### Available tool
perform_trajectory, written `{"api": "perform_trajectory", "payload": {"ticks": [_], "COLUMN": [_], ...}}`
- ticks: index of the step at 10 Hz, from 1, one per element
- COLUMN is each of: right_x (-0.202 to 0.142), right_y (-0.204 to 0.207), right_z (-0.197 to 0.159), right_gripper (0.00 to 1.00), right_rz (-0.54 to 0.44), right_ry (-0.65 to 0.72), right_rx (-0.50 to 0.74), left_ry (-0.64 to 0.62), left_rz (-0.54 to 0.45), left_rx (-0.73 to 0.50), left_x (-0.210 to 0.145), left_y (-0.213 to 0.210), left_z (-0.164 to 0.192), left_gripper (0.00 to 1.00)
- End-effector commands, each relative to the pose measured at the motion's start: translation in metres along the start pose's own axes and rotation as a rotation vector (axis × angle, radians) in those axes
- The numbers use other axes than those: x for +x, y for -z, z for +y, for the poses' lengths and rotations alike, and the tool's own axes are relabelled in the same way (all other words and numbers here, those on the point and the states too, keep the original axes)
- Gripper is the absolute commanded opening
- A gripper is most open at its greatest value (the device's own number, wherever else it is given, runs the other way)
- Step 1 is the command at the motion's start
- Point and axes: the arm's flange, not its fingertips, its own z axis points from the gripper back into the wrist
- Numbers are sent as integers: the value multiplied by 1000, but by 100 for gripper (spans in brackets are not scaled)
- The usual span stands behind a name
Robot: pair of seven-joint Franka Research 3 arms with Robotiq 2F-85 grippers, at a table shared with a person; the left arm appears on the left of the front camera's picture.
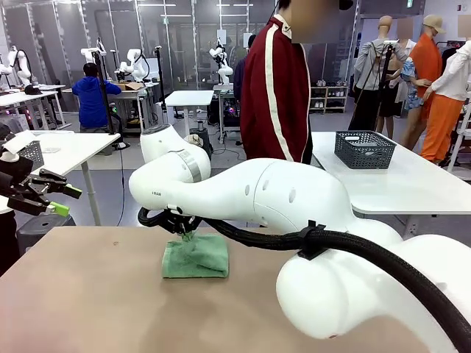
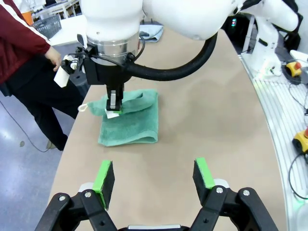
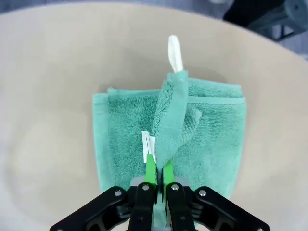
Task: Fold the towels and place them in the basket.
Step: When a person lays out a Towel with hook on the table, fold it in half twice.
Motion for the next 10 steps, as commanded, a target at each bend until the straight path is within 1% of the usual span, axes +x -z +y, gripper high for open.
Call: {"api": "perform_trajectory", "payload": {"ticks": [1,4,8,9,10], "right_x": [28,22,20,21,20], "right_y": [-11,-12,0,3,5], "right_z": [11,6,7,5,4], "right_gripper": [0,0,0,15,26], "right_rz": [-10,17,61,76,67], "right_ry": [-29,-48,-59,-56,-54], "right_rx": [119,197,211,227,239], "left_ry": [4,4,4,4,4], "left_rz": [3,3,3,3,3], "left_rx": [-3,-3,-3,-3,-3], "left_x": [1,1,1,1,1], "left_y": [-1,-1,-1,-1,-1], "left_z": [-4,-4,-4,-4,-4], "left_gripper": [84,84,84,84,84]}}
